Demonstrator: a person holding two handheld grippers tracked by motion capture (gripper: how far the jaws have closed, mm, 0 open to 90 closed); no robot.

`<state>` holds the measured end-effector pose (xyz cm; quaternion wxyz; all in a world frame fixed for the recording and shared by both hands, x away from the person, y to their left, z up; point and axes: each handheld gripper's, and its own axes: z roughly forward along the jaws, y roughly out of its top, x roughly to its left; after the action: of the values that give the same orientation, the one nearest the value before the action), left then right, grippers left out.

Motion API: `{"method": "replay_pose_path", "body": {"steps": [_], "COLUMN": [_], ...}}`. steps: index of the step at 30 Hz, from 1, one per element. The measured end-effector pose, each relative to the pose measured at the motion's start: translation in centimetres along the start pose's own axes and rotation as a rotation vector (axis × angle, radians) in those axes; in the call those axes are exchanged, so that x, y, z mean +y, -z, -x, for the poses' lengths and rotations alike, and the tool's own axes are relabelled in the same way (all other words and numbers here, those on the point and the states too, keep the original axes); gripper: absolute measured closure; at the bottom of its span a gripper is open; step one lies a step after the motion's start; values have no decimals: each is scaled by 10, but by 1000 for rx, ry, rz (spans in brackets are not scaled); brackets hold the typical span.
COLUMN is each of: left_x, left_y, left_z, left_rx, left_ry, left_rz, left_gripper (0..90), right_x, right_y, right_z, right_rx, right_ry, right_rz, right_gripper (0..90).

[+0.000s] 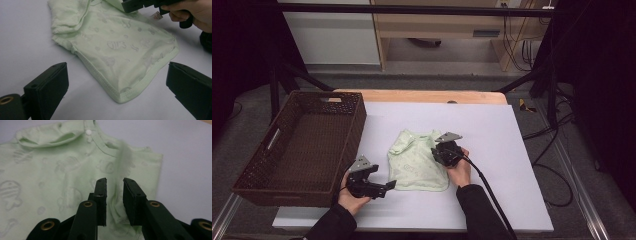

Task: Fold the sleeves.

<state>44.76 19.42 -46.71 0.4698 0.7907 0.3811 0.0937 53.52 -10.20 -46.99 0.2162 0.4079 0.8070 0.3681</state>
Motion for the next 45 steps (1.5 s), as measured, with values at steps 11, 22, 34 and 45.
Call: {"method": "replay_pose_path", "body": {"steps": [11,22,34,45], "left_x": [0,1,1,1], "left_y": [0,2,1,2], "left_z": [0,0,1,3], "left_rx": [0,2,1,6], "left_ry": [1,-2,-4,-7], "left_rz": [2,6,1,-6], "left_gripper": [38,38,37,37], "right_x": [-5,-14,-15,-41], "right_y": [16,7,51,78], "right_z": [31,26,28,25], "right_rx": [2,45,120,169], "right_ry": [-100,-84,-165,-192], "right_rz": [-10,-70,86,126], "right_gripper": [900,825,274,141]}}
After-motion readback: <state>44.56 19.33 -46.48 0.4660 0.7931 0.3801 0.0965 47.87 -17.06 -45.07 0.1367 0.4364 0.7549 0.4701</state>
